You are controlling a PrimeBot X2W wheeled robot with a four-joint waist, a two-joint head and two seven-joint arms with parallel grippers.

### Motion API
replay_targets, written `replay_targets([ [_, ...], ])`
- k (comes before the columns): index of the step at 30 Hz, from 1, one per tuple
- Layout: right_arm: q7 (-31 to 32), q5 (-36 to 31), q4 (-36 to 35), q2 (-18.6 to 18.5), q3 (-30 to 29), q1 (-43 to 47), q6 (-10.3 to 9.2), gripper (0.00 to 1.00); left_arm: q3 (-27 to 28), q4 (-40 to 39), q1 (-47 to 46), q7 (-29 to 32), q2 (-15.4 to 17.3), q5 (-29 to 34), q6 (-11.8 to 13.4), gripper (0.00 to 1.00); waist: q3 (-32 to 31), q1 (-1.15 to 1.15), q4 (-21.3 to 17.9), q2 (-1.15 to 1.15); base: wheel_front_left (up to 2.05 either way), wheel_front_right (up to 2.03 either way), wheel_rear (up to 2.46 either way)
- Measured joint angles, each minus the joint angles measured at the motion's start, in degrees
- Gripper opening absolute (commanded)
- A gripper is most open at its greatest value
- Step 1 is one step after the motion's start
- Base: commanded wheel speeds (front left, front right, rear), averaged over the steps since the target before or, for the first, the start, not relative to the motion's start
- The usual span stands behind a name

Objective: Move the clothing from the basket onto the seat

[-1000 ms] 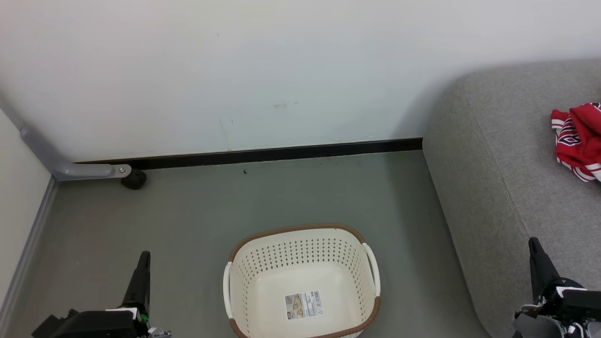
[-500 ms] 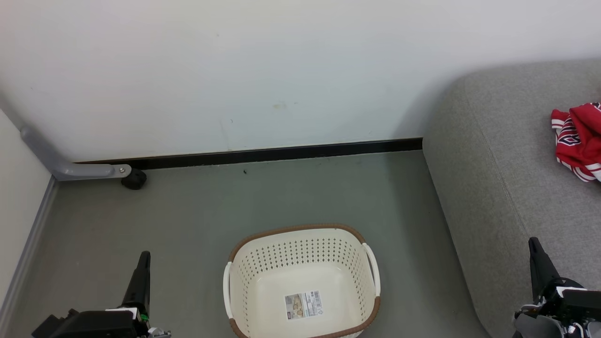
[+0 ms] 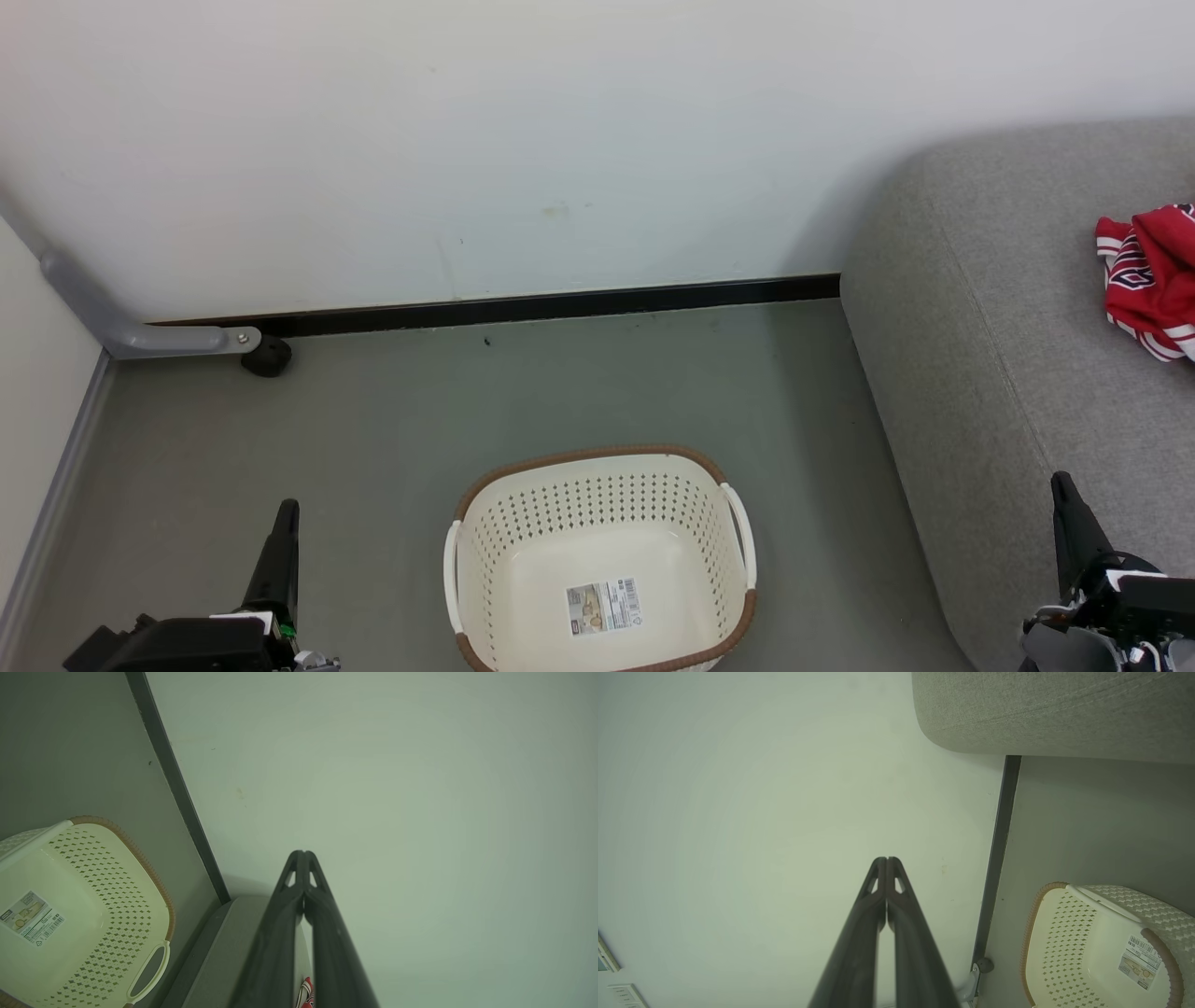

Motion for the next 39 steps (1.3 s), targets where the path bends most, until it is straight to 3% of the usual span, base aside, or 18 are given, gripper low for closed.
replay_targets([
  [39, 0.0, 0.0, 0.0, 0.0, 0.0, 0.0, 0.00, 0.00, 0.0, 0.0, 0.0, 0.0, 0.0, 0.0, 0.0, 0.00, 0.0, 0.00, 0.0, 0.00, 0.00, 0.00, 0.00],
])
